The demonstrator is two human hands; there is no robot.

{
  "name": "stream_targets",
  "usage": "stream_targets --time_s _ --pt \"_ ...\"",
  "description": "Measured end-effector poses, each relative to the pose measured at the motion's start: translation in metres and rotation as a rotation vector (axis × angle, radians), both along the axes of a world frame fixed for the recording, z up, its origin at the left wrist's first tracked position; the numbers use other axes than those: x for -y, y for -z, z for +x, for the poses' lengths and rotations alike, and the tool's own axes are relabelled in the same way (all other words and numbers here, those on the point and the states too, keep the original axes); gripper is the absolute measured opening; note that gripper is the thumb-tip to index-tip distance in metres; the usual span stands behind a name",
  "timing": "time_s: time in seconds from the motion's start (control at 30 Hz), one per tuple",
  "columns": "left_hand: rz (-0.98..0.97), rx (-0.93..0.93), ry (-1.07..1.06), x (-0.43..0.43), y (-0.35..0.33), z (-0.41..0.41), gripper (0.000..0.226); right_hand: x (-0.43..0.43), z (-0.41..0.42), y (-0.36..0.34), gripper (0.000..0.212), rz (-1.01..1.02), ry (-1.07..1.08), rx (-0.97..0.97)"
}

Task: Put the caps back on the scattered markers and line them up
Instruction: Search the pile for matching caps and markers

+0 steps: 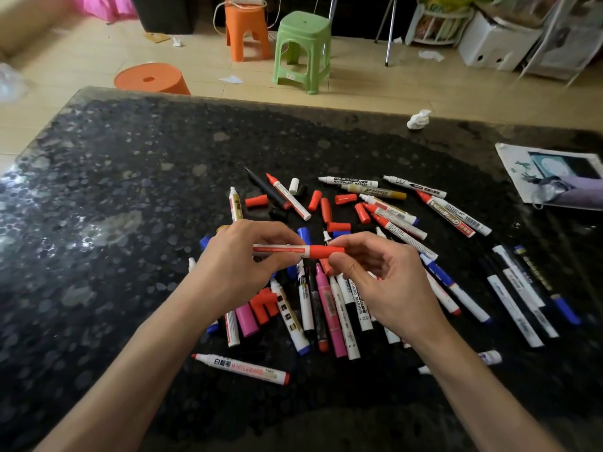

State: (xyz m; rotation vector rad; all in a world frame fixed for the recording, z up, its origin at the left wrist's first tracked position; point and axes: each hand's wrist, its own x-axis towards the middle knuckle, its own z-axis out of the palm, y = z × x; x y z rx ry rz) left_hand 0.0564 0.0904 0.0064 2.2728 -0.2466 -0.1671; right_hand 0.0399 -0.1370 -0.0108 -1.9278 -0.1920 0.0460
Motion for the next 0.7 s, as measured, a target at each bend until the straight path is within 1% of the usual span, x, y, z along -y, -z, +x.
stream_targets --time_s 0.13,0.23,0.4,0.7 --pt "-0.056 0.001 0.029 0.006 -0.003 -0.001 0.008 0.002 0.001 -0.004 0.018 0.010 -0.024 0.005" --pt "-0.056 0.016 0.052 0.011 -0.004 -0.002 0.009 0.001 0.000 -0.006 0.018 0.002 -0.050 0.000" --pt "-0.074 0.049 -0.008 0.014 0.000 -0.005 0.010 -0.001 -0.002 -0.001 0.015 0.040 -0.023 0.006" --pt "-0.084 0.059 -0.006 0.018 0.003 -0.006 0.011 0.001 -0.003 0.001 0.017 0.057 -0.024 -0.037"
